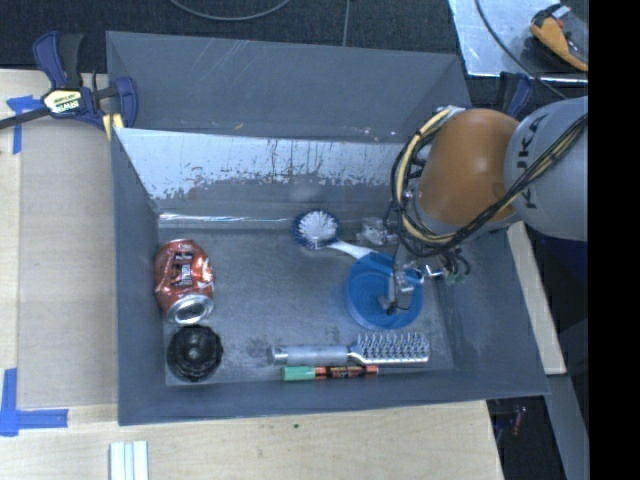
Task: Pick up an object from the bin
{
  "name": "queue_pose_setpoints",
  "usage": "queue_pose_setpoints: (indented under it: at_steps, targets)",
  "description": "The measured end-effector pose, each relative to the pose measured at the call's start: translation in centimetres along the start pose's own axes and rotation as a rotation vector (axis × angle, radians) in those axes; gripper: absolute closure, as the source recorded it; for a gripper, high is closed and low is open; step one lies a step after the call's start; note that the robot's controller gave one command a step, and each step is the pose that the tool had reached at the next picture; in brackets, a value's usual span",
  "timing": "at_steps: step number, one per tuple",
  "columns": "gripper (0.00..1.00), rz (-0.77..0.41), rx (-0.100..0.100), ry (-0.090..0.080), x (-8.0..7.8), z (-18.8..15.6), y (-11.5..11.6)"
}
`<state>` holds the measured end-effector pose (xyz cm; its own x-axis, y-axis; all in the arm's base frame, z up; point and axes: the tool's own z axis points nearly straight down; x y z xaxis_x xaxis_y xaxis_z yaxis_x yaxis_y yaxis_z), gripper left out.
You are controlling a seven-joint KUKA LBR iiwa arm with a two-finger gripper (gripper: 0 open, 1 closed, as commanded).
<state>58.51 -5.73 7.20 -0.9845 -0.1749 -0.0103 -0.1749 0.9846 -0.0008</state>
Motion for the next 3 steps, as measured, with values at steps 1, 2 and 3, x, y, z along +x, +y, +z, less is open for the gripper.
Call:
queue_pose_setpoints:
  at_steps: [1, 2, 3]
  targets:
    - [0.0, -0.02, 0.003, -0.011, -1.2, -0.1, -1.3]
    - [1.0, -0.002, 0.0, -0.01, -0.4, -0.2, -0.2]
    - [1.0, -0.002, 0.0, -0.01, -0.4, -0.2, -0.2]
